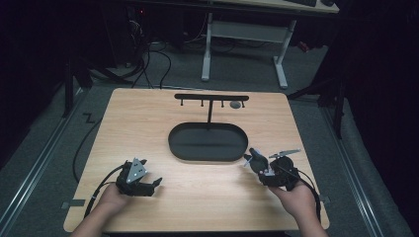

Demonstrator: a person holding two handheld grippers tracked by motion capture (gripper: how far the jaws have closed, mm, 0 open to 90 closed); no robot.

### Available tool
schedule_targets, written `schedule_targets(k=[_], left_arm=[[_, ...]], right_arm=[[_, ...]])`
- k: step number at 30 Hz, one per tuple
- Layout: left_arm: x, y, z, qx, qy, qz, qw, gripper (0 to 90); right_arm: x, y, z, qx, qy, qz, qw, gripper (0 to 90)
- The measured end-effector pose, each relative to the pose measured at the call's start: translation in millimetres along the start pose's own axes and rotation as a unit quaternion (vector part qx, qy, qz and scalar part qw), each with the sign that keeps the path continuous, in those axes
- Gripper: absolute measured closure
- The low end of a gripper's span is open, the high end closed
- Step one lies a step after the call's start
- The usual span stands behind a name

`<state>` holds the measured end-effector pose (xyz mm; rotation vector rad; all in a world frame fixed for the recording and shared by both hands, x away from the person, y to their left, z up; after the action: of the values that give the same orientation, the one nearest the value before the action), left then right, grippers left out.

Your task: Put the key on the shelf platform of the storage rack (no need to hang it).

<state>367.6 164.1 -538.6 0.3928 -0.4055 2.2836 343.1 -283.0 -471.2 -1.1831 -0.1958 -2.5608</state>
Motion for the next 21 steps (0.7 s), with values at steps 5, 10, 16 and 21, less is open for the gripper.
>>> schedule_targets(k=[5, 10, 16, 21], left_arm=[[0.0, 0.0, 0.0, 0.000, 0.000, 0.000, 1.0000, 15.3], [-0.1, 0.0, 0.0, 0.000, 0.000, 0.000, 1.0000, 15.3], [0.1, 0.3, 0.0, -0.001, -0.001, 0.000, 1.0000, 15.3], [0.1, 0.2, 0.0, -0.001, -0.001, 0.000, 1.0000, 15.4]], right_arm=[[1.8, -1.5, 4.9, -0.001, 0.009, 0.002, 1.0000, 44.7], [-1.8, -7.1, 8.7, 0.007, 0.007, 0.000, 0.9999, 44.6], [-5.8, -12.1, 14.4, 0.010, 0.012, 0.007, 0.9999, 44.6], [-9.2, -17.4, 21.8, 0.011, 0.014, 0.008, 0.9998, 44.6]])
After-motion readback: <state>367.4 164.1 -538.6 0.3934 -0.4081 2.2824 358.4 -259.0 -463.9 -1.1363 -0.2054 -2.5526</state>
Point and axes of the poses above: each handheld gripper's, and its own axes: x roughly backward along the jaws, z roughly out of its top, y roughly to its right, the point moved 2 cm from there along -x, roughly forward along the jaws, and after that the axes turned 12 degrees about y, right-handed, at the moved point
